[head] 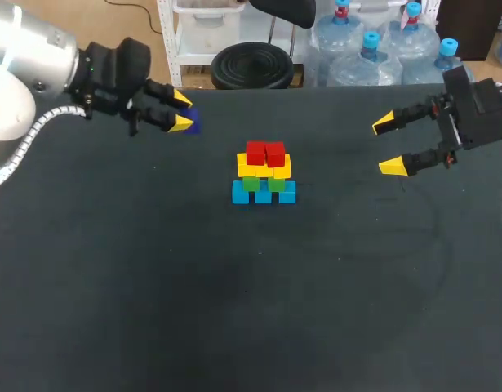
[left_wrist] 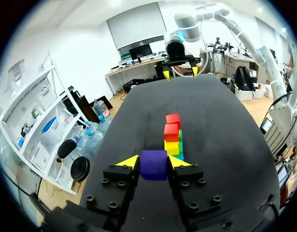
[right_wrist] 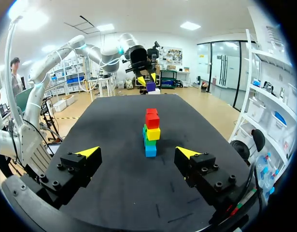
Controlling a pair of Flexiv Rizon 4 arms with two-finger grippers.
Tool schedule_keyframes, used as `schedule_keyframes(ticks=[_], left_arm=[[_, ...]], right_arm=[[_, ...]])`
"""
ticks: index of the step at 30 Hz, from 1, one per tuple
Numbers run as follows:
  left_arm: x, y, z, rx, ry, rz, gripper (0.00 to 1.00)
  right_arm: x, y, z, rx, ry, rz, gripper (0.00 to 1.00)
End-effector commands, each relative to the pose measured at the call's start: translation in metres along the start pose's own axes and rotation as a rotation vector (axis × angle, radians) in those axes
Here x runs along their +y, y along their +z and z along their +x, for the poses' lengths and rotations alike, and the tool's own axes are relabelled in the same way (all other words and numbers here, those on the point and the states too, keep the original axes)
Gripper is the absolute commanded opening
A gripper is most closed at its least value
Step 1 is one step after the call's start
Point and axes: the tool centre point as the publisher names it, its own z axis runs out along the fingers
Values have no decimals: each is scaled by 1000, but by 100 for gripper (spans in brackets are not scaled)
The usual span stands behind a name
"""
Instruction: Place the blue cubes, place green cubes on the blue cubes, place the yellow cubes on the green cubes, then place the red cubes on the yellow cubes, and place purple cube on the red cubes.
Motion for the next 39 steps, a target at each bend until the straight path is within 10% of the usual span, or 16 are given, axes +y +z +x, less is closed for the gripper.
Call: schedule_keyframes(ticks=[1,39], left_arm=[[2,9,-12,17,12,11,0],[-22,66,-77,-16,-7,83,0]], right_arm=[[0,1,0,0,-1,1,100],[0,1,0,0,-1,1,100]])
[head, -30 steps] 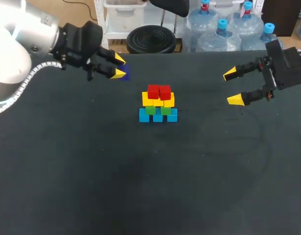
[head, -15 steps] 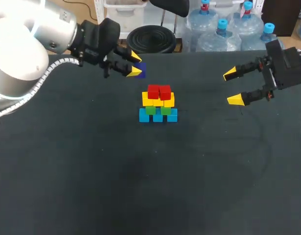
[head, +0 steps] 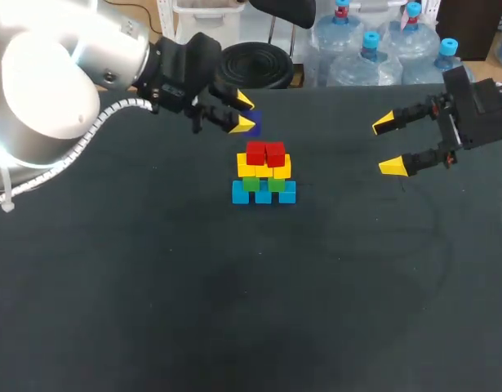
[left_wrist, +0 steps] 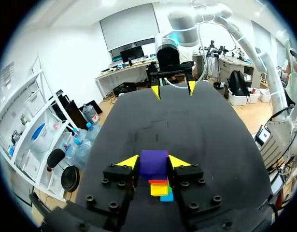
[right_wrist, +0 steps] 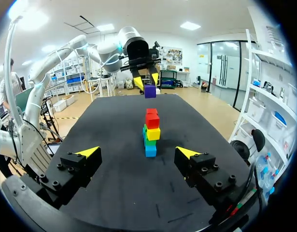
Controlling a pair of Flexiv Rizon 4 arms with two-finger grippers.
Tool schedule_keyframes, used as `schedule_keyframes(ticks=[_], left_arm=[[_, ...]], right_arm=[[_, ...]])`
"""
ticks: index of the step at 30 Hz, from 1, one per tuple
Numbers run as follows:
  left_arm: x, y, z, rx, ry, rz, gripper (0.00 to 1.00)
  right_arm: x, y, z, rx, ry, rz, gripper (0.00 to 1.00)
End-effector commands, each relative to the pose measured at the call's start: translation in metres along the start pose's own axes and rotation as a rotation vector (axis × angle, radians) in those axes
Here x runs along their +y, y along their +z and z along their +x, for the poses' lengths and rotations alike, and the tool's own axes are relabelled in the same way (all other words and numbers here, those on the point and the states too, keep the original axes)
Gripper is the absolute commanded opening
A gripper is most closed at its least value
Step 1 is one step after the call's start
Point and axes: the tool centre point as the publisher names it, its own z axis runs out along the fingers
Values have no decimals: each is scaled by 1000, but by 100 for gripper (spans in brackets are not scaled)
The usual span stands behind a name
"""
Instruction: Place the blue cubes, place green cubes on the blue cubes, place the yellow cubes on the green cubes, then place the red cubes on the yellow cubes, and place purple cube on the red cubes.
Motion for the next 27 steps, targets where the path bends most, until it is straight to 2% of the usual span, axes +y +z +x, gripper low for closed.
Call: schedule_keyframes(ticks=[1,27], left_arm=[[0,6,-5,9,-4,3,0],[-20,30,0,-7,-46,29,0]], right_arm=[[0,1,0,0,-1,1,100],[0,1,0,0,-1,1,100]])
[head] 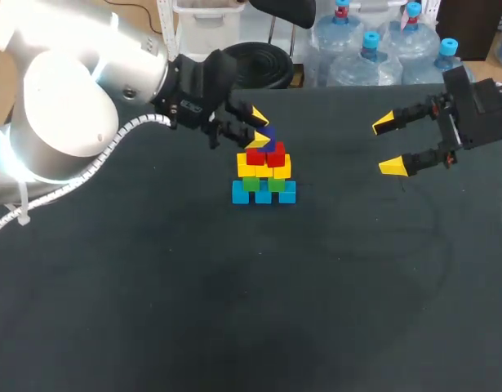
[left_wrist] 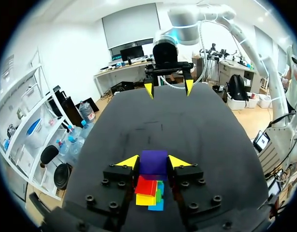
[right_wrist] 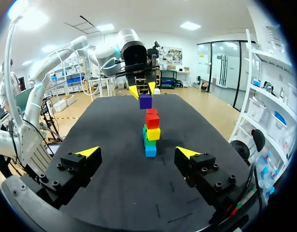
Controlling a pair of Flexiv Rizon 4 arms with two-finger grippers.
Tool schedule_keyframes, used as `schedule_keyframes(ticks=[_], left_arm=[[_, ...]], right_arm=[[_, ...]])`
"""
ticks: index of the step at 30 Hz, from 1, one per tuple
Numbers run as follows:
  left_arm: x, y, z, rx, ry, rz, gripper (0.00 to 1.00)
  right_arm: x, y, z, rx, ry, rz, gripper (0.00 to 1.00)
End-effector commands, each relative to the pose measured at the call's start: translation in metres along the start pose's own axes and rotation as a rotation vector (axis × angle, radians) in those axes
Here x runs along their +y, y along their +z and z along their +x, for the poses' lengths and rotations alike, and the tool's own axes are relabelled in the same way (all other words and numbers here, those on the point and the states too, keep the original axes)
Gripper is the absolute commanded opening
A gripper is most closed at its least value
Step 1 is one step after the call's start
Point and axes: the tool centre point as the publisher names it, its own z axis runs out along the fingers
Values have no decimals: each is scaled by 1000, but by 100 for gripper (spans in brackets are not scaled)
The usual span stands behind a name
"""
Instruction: Place the blue cubes, place green cubes on the blue cubes, place the yellow cubes on the green cubes, then place the red cubes on the yellow cubes, and place purple cube on the red cubes.
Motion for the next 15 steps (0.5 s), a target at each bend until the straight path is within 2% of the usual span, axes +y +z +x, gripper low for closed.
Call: schedule_keyframes(ticks=[1,15], left_arm=[[0,3,2,2,-2,2,0],[4,6,6,8,-6,9,0]], right_arm=[[0,1,0,0,-1,1,100],[0,1,0,0,-1,1,100]])
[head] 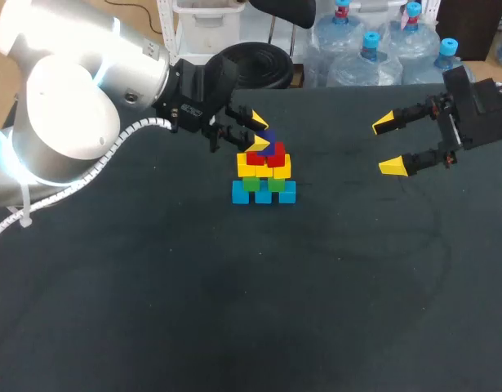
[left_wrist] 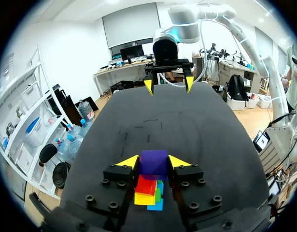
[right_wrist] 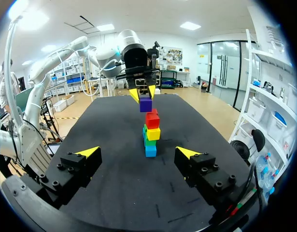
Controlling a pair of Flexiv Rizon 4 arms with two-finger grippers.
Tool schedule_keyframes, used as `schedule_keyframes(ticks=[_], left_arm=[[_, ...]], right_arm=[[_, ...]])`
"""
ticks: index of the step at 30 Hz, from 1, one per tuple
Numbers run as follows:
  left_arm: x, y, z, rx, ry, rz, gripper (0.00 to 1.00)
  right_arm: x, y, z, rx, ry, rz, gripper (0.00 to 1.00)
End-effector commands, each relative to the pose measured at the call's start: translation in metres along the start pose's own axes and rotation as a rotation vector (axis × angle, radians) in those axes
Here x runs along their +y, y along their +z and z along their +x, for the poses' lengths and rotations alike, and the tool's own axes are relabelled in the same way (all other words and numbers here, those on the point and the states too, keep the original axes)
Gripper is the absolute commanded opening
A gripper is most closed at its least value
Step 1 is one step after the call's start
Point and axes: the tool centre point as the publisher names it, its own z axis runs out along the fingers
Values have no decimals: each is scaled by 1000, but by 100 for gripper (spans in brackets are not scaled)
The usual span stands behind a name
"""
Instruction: Place the blue cubes, place green cubes on the blue cubes, place the yellow cubes on the green cubes, then place the red cubes on the yellow cubes, and place purple cube on the red cubes.
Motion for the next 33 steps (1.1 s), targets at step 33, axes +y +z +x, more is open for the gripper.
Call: schedule_keyframes(ticks=[33], left_arm=[[11,6,4,9,-5,19,0]], right_arm=[[0,1,0,0,-1,1,100]])
